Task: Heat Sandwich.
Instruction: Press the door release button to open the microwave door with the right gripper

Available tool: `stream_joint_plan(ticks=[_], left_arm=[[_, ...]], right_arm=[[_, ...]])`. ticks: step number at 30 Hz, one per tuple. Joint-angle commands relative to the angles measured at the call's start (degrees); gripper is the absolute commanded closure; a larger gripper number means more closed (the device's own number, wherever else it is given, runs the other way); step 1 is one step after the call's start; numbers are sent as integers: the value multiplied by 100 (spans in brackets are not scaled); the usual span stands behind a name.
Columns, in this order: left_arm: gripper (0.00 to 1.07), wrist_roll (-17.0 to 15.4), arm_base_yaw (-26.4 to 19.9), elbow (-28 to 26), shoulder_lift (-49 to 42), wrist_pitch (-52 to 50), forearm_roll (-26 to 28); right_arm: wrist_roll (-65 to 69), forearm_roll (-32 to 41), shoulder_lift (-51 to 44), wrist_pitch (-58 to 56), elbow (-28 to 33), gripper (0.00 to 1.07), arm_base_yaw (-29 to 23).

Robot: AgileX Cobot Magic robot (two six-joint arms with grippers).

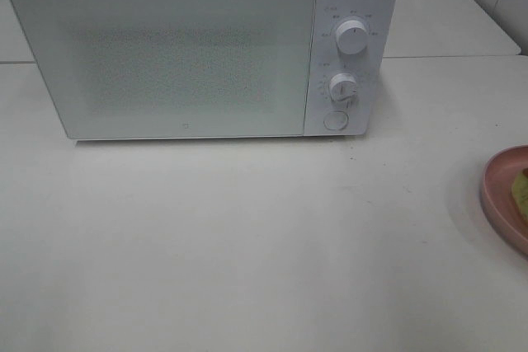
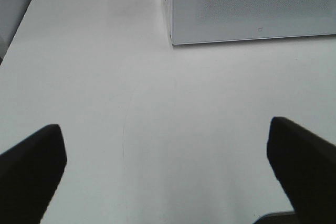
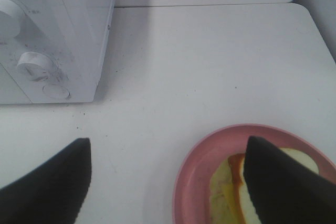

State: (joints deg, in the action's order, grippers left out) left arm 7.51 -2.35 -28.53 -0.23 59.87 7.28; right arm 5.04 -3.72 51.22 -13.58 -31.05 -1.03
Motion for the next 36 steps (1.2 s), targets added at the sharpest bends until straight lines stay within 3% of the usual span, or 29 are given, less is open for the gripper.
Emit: stream_joint_plan(ticks=[1,17,23,27,32,36], left_arm=[[5,-40,0,6,-155,-86,46],[5,-40,0,6,-155,-86,46],[5,-40,0,6,-155,-86,46],[5,-40,0,6,-155,-86,46],[5,-40,0,6,-155,-86,46],[5,-40,0,6,-155,-86,46]], right_arm=[[11,-11,264,504,-29,31,40],[0,-29,1324,2349,0,31,17],[0,-6,1696,3965,619,31,17],[-11,57,1805,4458,854,31,17],[-241,561,1937,5220,1226,31,-189],[-888,1146,2172,5689,1415,31,-642]])
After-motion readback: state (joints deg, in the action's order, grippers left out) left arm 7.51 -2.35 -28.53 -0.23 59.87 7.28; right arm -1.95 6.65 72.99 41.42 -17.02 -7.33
